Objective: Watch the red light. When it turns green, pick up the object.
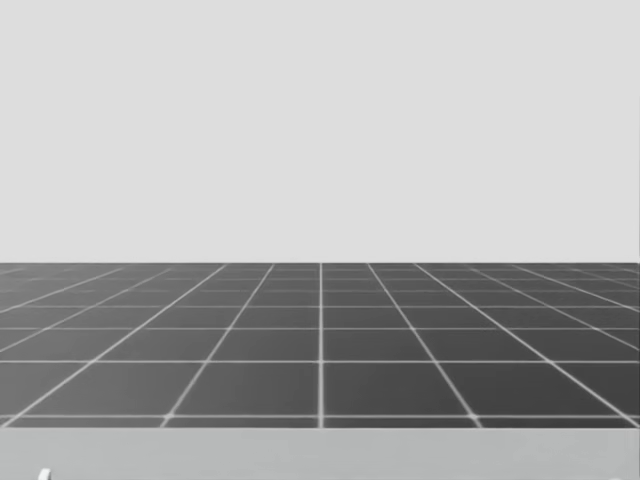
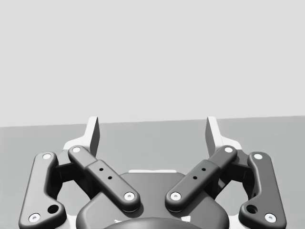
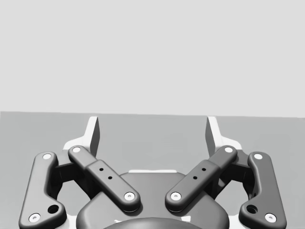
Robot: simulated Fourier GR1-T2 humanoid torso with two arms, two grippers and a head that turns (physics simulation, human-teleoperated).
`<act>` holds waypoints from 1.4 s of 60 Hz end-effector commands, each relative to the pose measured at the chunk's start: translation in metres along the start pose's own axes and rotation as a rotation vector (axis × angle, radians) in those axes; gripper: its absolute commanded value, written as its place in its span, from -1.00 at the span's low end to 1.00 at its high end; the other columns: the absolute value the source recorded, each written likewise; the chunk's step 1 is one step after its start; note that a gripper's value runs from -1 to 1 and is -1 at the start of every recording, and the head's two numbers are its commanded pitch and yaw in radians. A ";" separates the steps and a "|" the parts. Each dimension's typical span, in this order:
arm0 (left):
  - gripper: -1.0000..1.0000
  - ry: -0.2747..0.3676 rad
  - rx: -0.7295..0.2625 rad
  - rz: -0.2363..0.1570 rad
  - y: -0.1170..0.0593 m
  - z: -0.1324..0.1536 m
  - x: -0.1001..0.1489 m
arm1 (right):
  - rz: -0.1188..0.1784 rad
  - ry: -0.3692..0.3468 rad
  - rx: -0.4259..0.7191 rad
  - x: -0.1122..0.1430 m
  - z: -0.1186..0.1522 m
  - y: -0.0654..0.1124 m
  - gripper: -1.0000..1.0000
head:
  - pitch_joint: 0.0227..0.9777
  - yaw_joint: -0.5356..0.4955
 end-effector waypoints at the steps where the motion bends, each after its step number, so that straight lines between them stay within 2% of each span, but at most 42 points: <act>1: -1.00 0.013 0.011 -0.014 0.003 -0.004 -0.007 | 0.002 0.012 -0.043 -0.005 -0.001 -0.002 -1.00 | -0.84 0.04; 6: -1.00 0.014 0.010 -0.014 0.003 -0.004 -0.007 | -0.010 0.007 -0.022 -0.004 -0.001 -0.002 -1.00 | -0.83 0.04; 13: -1.00 0.015 0.009 -0.014 0.003 -0.004 -0.007 | -0.002 0.014 -0.019 -0.004 -0.002 -0.003 -1.00 | -0.75 0.04; 33: -1.00 0.024 0.001 -0.023 0.002 -0.005 -0.009 | 0.016 0.017 -0.010 -0.005 -0.002 -0.003 -1.00 | -0.24 0.11; 53: -1.00 0.027 -0.006 -0.024 0.003 -0.006 -0.010 | 0.024 0.021 -0.009 -0.006 -0.002 -0.002 -1.00 | 0.14 0.22; 84: -1.00 0.026 -0.010 -0.021 0.002 -0.005 -0.009 | 0.028 0.020 -0.010 -0.006 -0.002 -0.002 -1.00 | 0.23 0.25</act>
